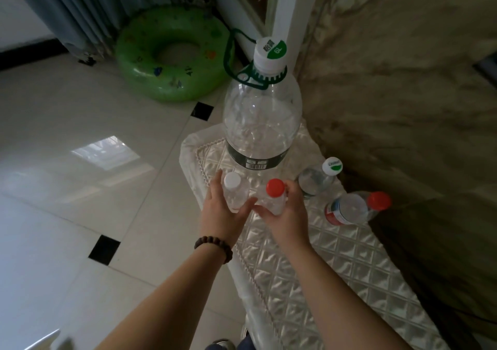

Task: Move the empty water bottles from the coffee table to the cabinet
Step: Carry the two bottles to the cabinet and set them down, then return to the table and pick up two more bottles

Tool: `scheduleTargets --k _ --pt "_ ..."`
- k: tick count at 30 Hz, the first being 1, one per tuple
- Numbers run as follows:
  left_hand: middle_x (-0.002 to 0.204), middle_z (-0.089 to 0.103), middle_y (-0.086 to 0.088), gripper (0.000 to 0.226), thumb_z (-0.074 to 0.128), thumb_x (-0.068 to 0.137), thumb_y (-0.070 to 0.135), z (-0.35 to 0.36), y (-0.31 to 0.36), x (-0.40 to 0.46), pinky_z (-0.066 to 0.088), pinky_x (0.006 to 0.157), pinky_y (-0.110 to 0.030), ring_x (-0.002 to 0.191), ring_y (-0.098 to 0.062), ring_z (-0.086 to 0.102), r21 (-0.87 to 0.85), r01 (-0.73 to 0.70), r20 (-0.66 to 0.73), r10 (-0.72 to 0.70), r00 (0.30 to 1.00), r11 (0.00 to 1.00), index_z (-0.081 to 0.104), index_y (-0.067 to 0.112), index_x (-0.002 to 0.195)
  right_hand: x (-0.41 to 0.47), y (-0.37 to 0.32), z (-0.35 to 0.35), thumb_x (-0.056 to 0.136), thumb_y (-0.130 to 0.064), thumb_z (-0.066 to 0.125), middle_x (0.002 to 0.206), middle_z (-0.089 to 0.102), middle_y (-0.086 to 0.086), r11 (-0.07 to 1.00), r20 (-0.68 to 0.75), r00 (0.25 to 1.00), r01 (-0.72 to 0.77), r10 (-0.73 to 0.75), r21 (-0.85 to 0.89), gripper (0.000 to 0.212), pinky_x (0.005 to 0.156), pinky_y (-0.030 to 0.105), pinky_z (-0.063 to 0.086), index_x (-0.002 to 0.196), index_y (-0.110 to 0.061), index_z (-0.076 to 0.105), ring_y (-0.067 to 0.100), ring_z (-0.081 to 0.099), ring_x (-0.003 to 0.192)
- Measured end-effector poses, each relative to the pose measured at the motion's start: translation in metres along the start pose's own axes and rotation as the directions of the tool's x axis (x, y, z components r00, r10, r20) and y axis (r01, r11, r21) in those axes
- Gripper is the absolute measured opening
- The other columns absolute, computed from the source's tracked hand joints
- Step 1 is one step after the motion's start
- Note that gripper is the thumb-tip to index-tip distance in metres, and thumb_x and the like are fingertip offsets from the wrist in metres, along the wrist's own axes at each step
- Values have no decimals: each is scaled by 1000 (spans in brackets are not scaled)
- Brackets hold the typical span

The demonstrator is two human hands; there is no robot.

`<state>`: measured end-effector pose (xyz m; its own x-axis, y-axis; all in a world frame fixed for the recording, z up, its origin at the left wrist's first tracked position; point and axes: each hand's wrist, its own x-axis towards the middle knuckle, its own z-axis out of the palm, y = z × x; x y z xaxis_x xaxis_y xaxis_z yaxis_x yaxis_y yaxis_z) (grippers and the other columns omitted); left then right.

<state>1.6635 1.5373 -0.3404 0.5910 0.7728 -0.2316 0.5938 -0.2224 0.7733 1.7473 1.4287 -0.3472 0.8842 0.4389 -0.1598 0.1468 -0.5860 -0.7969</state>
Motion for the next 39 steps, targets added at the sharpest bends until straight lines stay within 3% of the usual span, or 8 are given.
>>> scheduleTargets --k 5,8,12,15,18,25,33,39 --pt "158 15 3 94 55 78 66 -16 8 -12 28 114 -48 145 -18 16 109 24 0 -24 1000 994 3 32 149 -13 -17 -19 64 -37 84 141 44 2 998 37 998 -57 56 22 91 98 23 38 138 -19 35 17 42 130" --pt "160 7 0 87 44 83 65 -41 26 -31 14 118 -46 147 -19 4 218 24 -15 -21 1000 976 1 30 151 -30 -43 -46 71 -47 77 146 38 1 999 55 998 -44 43 12 87 99 26 38 141 -22 31 16 37 134" --pt "161 -1 1 82 32 88 65 -87 55 -67 5 119 -43 147 -16 -5 352 0 -13 5 1000 936 -4 27 151 -62 -82 -86 84 -51 60 146 41 6 987 33 994 105 -102 -118 69 104 35 42 141 -20 34 20 37 136" --pt "160 -8 4 80 27 90 65 -125 76 -102 3 120 -43 146 -14 -10 412 -7 -2 9 1000 911 -9 26 151 -93 -109 -113 90 -49 52 151 35 8 963 43 979 202 -198 -180 64 109 44 37 143 -19 34 21 27 142" --pt "158 -11 7 79 25 90 65 -159 95 -139 -1 120 -43 145 -12 -14 425 6 -36 11 999 905 -12 29 149 -125 -135 -137 90 -58 40 155 28 4 931 71 956 292 -284 -217 66 114 41 30 145 -23 31 17 17 146" --pt "157 -12 8 76 18 88 68 -208 113 -204 -2 119 -42 145 -13 -14 435 95 -192 -10 981 895 -12 32 148 -165 -178 -158 93 -49 43 158 19 2 919 137 933 354 -333 -175 63 117 38 21 148 -24 27 15 8 147" --pt "160 -3 5 80 17 82 66 -255 74 -265 1 119 -45 147 -15 -6 296 358 -448 -203 871 886 -2 29 151 -185 -223 -116 93 -46 46 159 17 2 879 368 836 468 -406 -94 59 117 44 25 146 -23 31 17 9 147" --pt "160 1 2 78 31 89 62 -302 36 -328 -1 118 -45 147 -17 -6 144 509 -608 -330 722 849 0 26 151 -238 -263 -59 92 -42 52 159 16 3 796 546 670 606 -503 -11 58 118 40 19 143 -21 37 17 8 147"
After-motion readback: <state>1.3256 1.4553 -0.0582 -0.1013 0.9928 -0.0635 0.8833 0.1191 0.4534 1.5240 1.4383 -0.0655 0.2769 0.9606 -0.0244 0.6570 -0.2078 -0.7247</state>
